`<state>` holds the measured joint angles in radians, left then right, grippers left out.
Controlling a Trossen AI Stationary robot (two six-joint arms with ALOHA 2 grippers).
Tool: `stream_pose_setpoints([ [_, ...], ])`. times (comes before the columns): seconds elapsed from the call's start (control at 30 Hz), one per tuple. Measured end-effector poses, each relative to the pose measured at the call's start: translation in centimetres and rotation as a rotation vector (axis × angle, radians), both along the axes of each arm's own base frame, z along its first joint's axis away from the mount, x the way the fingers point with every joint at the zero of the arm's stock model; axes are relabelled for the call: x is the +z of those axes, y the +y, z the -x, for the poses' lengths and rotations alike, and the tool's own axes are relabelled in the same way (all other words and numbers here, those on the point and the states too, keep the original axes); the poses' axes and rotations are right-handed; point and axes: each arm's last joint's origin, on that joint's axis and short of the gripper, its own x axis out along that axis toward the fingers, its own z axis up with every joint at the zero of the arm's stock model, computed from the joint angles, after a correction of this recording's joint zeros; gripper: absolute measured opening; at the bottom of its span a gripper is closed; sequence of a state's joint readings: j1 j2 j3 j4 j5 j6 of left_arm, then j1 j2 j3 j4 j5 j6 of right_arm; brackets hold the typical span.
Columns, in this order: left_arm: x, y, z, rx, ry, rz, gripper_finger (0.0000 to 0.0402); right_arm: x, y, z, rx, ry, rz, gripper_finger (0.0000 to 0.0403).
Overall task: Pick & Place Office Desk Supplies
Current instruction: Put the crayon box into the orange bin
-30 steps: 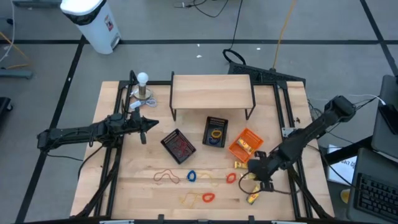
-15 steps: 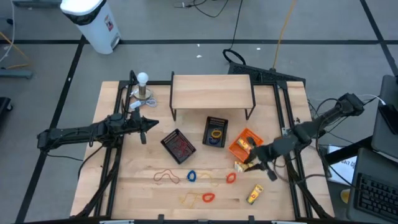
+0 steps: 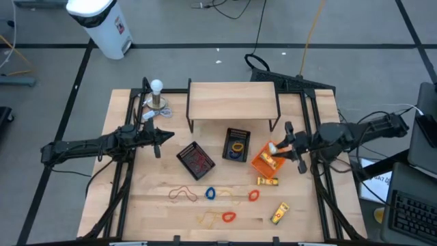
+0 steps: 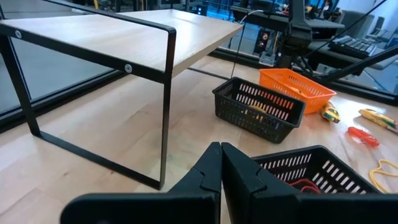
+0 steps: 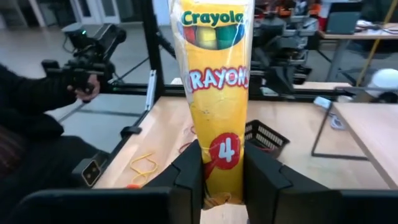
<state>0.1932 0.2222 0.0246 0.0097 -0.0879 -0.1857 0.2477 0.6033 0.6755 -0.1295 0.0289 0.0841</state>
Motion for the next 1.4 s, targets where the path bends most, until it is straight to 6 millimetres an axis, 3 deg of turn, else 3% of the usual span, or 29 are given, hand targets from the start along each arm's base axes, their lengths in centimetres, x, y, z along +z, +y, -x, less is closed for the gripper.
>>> stream_pose_setpoints([
  [0.23, 0.0, 0.0, 0.0, 0.0, 0.0, 0.001, 0.0003, -2.8, -0.6, 1.4, -0.016, -0.07, -0.044, 0.0069],
  [0.8, 0.0, 0.0, 0.0, 0.003, -0.006, 0.017, 0.0003, -5.9, -1.9, 5.5, -0.119, -0.297, -0.013, 0.007],
  [1.27, 0.0, 0.0, 0.0, 0.01, -0.009, 0.024, 0.0003, -11.5, -1.9, 4.7, -0.197, -0.242, -0.004, 0.0075],
  [1.4, 0.0, 0.0, 0.0, 0.013, -0.009, 0.024, 0.0003, -12.1, -1.9, 4.5, -0.2, -0.263, -0.019, 0.0069],
])
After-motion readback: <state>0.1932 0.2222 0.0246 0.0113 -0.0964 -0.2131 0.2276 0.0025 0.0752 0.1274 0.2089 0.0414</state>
